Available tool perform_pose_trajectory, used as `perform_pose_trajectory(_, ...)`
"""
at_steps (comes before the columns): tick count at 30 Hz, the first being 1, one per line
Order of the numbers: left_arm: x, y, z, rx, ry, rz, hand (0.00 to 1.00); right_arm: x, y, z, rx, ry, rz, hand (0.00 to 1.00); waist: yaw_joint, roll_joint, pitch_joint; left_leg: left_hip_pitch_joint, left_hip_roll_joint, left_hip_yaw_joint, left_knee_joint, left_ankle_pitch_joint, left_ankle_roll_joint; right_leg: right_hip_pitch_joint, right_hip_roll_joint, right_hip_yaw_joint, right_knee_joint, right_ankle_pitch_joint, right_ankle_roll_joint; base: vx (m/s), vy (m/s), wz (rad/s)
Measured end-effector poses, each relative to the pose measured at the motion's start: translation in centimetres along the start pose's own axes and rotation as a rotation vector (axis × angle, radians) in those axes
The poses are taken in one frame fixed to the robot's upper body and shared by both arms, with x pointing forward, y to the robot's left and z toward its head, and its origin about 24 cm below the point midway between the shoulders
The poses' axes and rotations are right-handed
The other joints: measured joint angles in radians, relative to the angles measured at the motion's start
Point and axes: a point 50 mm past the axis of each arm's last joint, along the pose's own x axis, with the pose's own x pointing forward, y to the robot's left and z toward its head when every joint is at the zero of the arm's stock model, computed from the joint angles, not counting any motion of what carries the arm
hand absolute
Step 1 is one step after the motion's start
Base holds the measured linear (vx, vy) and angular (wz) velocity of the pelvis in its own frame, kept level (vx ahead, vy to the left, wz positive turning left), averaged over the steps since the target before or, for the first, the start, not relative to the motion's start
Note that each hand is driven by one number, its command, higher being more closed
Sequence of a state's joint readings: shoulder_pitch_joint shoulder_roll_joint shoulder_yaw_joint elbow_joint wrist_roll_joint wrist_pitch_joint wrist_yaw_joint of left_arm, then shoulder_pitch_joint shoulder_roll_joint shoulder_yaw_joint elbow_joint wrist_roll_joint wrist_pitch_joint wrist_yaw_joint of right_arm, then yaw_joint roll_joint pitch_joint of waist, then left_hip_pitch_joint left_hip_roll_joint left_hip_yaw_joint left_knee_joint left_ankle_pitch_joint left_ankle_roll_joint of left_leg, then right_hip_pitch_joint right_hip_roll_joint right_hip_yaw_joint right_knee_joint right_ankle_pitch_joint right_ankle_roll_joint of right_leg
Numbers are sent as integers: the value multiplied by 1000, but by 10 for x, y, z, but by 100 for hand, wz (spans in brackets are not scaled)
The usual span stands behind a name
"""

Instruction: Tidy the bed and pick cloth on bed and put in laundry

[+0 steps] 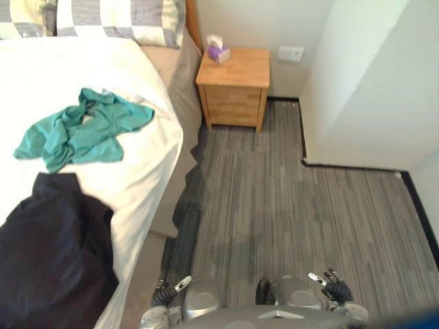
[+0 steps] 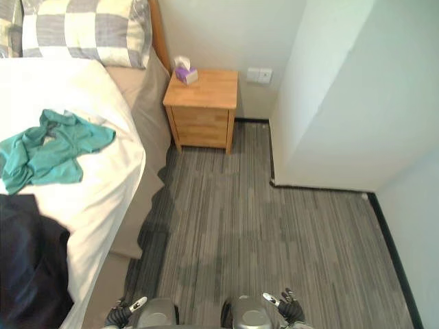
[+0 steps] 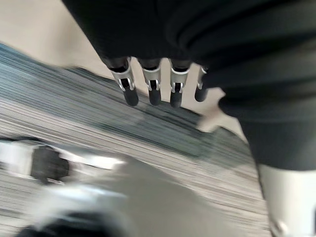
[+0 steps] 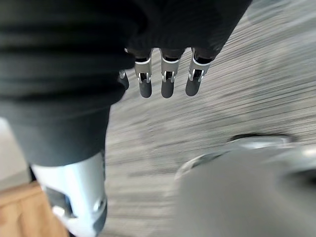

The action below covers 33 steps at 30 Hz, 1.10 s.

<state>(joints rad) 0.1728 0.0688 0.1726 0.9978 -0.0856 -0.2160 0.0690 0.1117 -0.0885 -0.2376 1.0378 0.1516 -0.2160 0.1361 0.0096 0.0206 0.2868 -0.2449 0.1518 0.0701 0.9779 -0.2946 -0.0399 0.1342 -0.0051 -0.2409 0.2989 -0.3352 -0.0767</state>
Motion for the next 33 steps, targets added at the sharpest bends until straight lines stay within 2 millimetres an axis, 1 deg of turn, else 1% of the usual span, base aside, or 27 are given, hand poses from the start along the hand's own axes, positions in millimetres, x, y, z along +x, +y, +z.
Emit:
perform_pose_trajectory(1,-1,1,0,-1,-9,-3,0,1,3,2,2,-7,8,0,14,-8,3,-33,-19,60,-152,4,5,39,-22,11,-26,-10,21,743,53,-45)
perform_pose_trajectory(2,0,-1,2,1,-14,-8,0,2,8,5,-3,-20,32,0,21,-10,0,-56,-57,176,-454,79,12,107,-57,10,-68,-34,61,798,118,-29)
perform_pose_trajectory(3,0,-1,1,2,-13,-9,0,2,8,5,-4,-20,36,0,22,-8,1,-60,-74,208,-560,168,39,141,-67,10,-90,-42,72,731,145,-23)
perform_pose_trajectory(4,0,-1,0,3,-9,-9,0,2,8,4,-3,-14,37,0,30,-13,-1,-48,-88,231,-594,242,87,174,-79,19,-110,-48,84,807,161,1)
perform_pose_trajectory(5,2,5,5,21,-16,1,0,2,23,-2,3,1,72,0,29,-35,-38,-37,-132,258,-591,214,145,206,-111,34,-149,-12,87,672,132,13)
perform_pose_trajectory(6,4,3,9,21,-26,-5,0,3,27,1,-4,-4,85,0,18,-32,-40,-54,-123,262,-557,215,176,206,-112,41,-154,23,90,787,186,20)
perform_pose_trajectory(7,6,3,14,18,-39,-5,0,7,36,5,-19,-8,110,0,27,-29,-28,-107,-57,300,-384,190,178,229,-97,76,-165,99,102,698,224,-11)
perform_pose_trajectory(8,6,6,15,10,-38,8,0,9,38,10,-20,-19,108,0,50,-38,-29,-157,-43,324,-294,134,86,236,-100,109,-129,130,118,622,240,-30)
perform_pose_trajectory(9,5,4,11,21,-16,3,0,6,29,4,-30,2,79,0,53,-31,-55,-128,-62,306,-439,143,85,210,-99,111,-33,124,137,502,257,-38)
perform_pose_trajectory(10,5,3,9,31,-8,-3,0,6,26,4,-41,6,72,0,56,-26,-59,-114,-68,297,-446,120,195,186,-96,111,65,114,161,471,218,5)
perform_pose_trajectory(11,6,18,7,69,18,26,0,7,28,1,-35,26,56,0,49,-88,-62,-72,-133,308,-446,74,177,104,-174,118,314,125,205,603,191,22)
perform_pose_trajectory(12,6,20,7,81,23,36,0,9,29,2,-40,33,52,0,34,-109,-58,-28,-160,306,-448,37,178,-7,-227,124,564,140,240,528,90,32)
perform_pose_trajectory(13,7,19,6,80,31,38,0,9,29,3,-44,37,49,0,33,-110,-58,4,-164,302,-452,23,174,-52,-239,121,655,125,233,512,79,14)
perform_pose_trajectory(14,6,17,6,83,32,32,0,9,28,1,-64,43,44,0,33,-94,-48,65,-171,291,-474,22,184,-94,-248,98,726,92,233,490,76,34)
perform_pose_trajectory(15,6,12,6,87,28,10,0,10,26,7,-62,14,34,0,26,-70,-42,168,-182,262,-545,22,183,-133,-245,61,716,44,221,485,60,50)
perform_pose_trajectory(17,6,8,6,68,30,-5,0,12,24,12,-81,-5,33,0,18,-49,-41,253,-186,211,-616,29,172,-168,-228,11,619,7,201,398,-8,75)
perform_pose_trajectory(19,6,5,5,30,38,-4,0,11,23,13,-77,-12,32,0,8,-32,-49,325,-186,102,-701,41,153,-218,-220,-41,375,3,189,425,-130,129)
perform_pose_trajectory(20,6,5,5,23,39,-1,0,11,23,13,-69,-13,29,0,8,-33,-49,337,-185,70,-715,42,148,-230,-221,-40,311,10,189,429,-238,165)
perform_pose_trajectory(22,7,4,8,-6,31,7,0,11,24,14,-46,-28,28,0,8,-31,-51,351,-161,-75,-727,20,114,-261,-217,4,83,98,178,363,-320,170)
perform_pose_trajectory(23,7,3,8,-23,28,13,0,10,25,13,-47,-30,31,0,9,-29,-51,350,-150,-112,-723,10,103,-271,-206,36,37,132,172,477,-521,169)
perform_pose_trajectory(24,7,4,7,-53,28,32,0,10,29,13,-62,-32,50,0,11,-32,-53,338,-134,-183,-699,-13,71,-280,-185,127,-59,200,167,497,-580,175)
perform_pose_trajectory(25,6,11,6,-75,19,67,0,9,40,9,-87,-23,93,0,17,-64,-71,311,-142,-245,-646,-55,33,-260,-176,234,-147,286,192,492,-604,175)
perform_pose_trajectory(26,5,13,5,-80,23,78,0,9,40,9,-98,-23,98,0,23,-53,-67,302,-126,-268,-612,-74,17,-247,-162,225,-133,334,185,325,-400,145)
perform_pose_trajectory(27,4,2,4,-111,22,64,0,10,34,15,-127,-38,90,0,47,-10,-72,295,-76,-247,-584,-74,5,-237,-135,174,-67,292,166,218,-268,93)
perform_pose_trajectory(29,3,-4,3,-142,17,61,0,10,34,18,-169,-53,105,0,53,8,-78,313,-35,-262,-605,-54,-22,-238,-119,192,76,211,158,296,-342,148)
perform_pose_trajectory(31,2,-4,3,-155,11,67,0,10,43,17,-198,-50,142,0,59,-9,-85,343,-20,-269,-656,-2,-43,-230,-126,173,177,147,150,235,-297,153)
perform_pose_trajectory(33,0,2,-2,-204,20,101,0,11,60,16,-215,-38,202,0,71,-20,-109,320,9,-225,-698,65,-46,-197,-143,93,161,121,144,158,-292,120)
